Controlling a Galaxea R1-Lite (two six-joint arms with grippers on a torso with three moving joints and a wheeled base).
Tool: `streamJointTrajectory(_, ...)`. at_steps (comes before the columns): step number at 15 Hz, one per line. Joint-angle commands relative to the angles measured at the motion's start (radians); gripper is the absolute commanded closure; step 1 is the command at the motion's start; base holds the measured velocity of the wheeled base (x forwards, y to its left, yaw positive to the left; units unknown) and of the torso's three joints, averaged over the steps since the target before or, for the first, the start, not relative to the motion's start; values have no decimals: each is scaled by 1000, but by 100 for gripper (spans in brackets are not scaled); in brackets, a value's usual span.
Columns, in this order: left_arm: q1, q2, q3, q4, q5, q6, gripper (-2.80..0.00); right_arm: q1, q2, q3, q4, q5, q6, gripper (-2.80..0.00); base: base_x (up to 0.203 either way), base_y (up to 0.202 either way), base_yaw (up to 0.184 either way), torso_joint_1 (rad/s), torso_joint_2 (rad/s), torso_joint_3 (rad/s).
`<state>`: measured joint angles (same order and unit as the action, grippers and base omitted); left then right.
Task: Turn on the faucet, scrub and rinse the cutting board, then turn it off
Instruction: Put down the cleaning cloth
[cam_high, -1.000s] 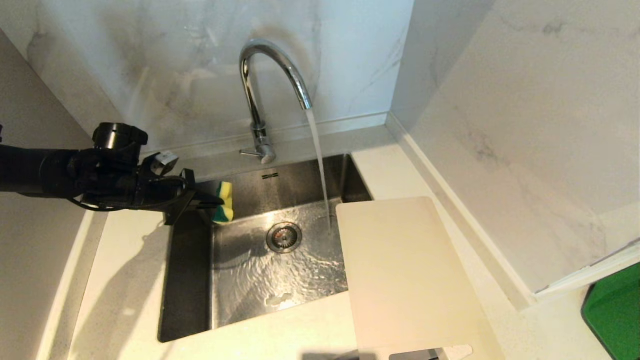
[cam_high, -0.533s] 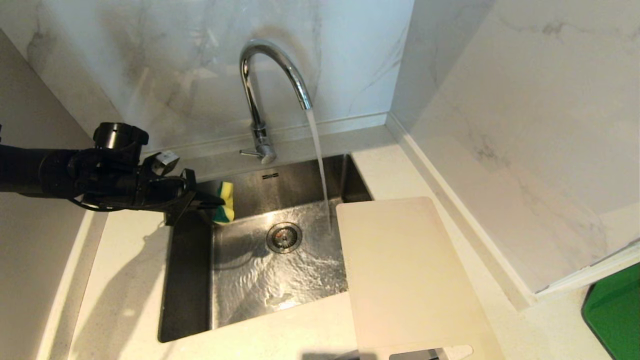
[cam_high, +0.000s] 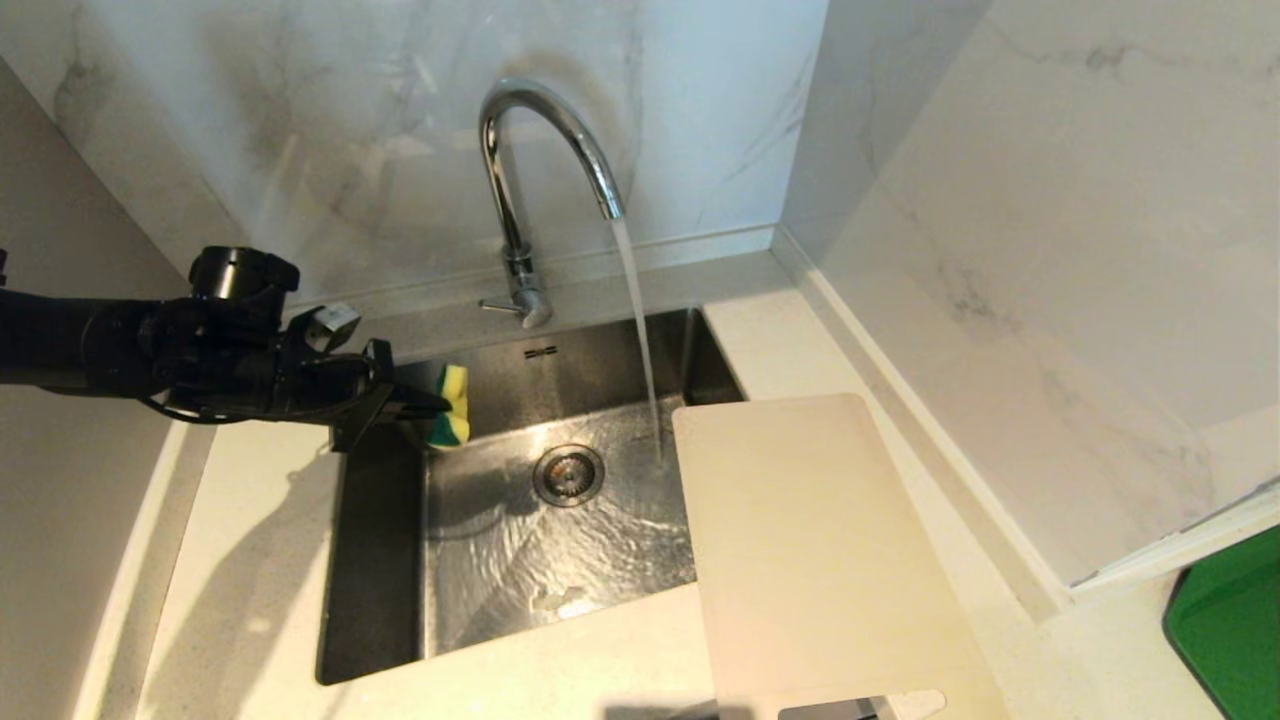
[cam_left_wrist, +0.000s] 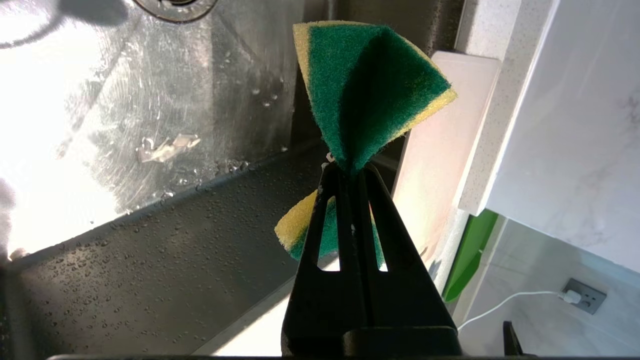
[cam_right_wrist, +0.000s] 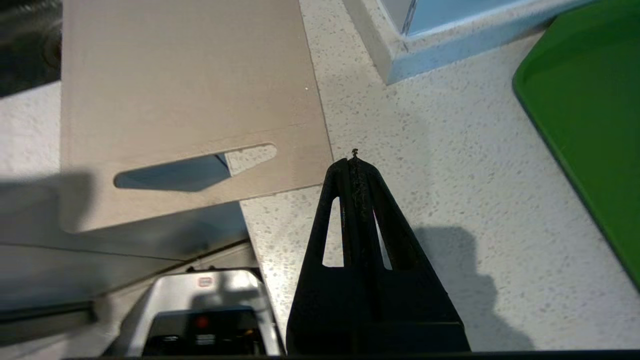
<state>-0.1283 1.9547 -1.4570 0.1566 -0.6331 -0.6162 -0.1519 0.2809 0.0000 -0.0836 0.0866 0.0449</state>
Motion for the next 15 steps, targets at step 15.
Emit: streamJointTrajectory(15,-26,0,20,0,-1,-1,0,157,-209,-4,54,-20,35,0,0,0,0,0,0,0)
